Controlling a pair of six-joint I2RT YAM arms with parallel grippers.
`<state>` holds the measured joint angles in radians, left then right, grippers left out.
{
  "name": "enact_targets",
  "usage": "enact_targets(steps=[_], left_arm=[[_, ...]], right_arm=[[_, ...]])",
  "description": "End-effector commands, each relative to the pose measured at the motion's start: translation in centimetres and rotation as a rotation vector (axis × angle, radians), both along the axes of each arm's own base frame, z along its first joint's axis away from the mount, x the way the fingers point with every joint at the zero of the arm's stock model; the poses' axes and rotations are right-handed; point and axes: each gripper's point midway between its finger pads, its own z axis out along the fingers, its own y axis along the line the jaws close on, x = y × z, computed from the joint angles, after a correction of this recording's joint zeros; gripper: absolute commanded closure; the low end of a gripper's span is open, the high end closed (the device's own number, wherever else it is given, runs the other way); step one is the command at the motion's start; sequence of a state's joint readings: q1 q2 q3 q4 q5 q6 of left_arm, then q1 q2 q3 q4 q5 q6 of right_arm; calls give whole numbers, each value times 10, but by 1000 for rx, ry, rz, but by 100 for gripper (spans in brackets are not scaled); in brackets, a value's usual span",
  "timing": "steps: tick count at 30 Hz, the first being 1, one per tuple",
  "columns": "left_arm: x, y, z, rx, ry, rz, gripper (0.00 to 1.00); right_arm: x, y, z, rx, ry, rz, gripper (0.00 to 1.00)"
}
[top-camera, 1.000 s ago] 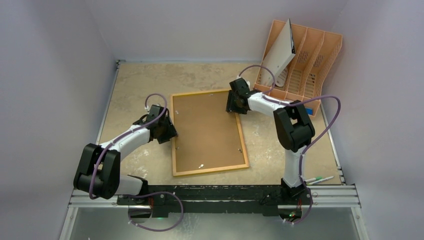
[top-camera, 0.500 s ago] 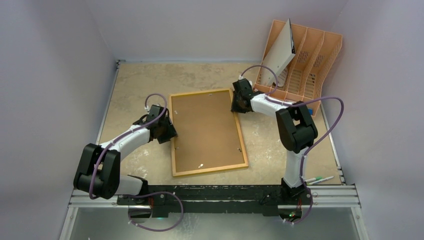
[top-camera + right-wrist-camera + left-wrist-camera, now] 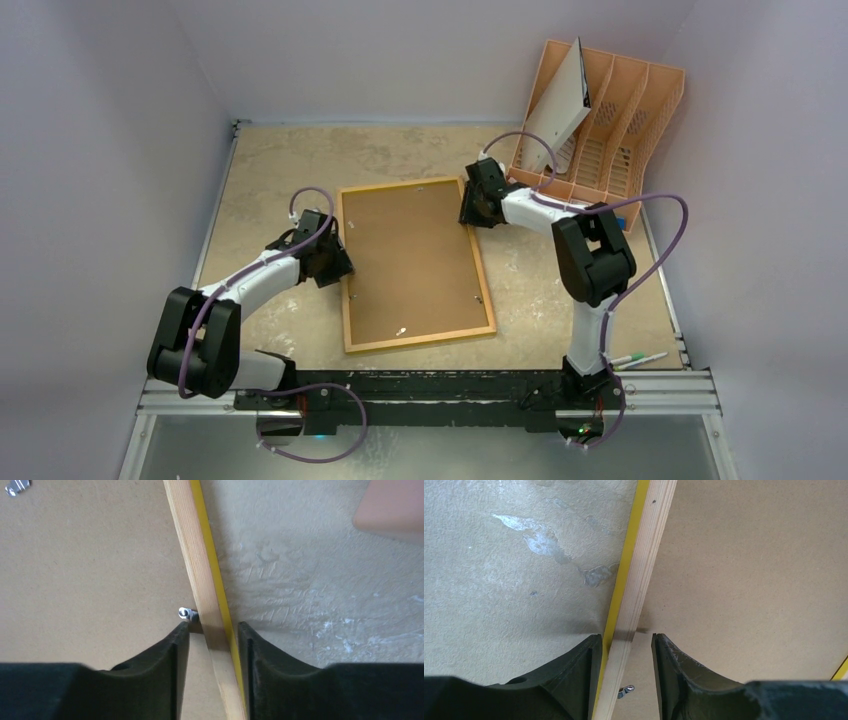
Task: Put the photo into the frame
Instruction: Install the photo frame at the center of the board.
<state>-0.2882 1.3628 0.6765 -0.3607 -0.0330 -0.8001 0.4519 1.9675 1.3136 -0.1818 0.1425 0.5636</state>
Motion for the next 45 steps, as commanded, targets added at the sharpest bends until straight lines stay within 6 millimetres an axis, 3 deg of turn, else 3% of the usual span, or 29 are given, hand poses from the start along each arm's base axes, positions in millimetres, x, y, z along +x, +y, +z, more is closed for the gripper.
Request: enact_targets(steps=[1,5,8,13,22,29,34,38,45], left_arm=[[11,4,17,12,-65,6,55],[14,2,25,-3,-87,-9,50],[16,-3,32,-24,-102,-31,46],[15,-9,42,-57,-116,-61,40],[-10,-7,45,-86,-87,-58,35],[-31,-6,37,-115,-56,-42,35],[-41,-8,30,-132,-29,-47,36],[-47,-5,26,-131,-24,-31,37],[-48,-1,26,-115,-34,-15,37]], right_arm=[[-18,-4,10,14,35,-30,51],[-26,-13,28,2,34,-42,32],[-40,-15,43,23,29,-13,26],[-77,-21,48,51,59,49,24],[-161,-38,23,79,211,108,24],[-208,-20,19,153,277,164,24],[-225,-10,4,115,314,167,34],[-223,-14,-6,64,310,141,42],[-216,-21,-12,0,302,129,47]])
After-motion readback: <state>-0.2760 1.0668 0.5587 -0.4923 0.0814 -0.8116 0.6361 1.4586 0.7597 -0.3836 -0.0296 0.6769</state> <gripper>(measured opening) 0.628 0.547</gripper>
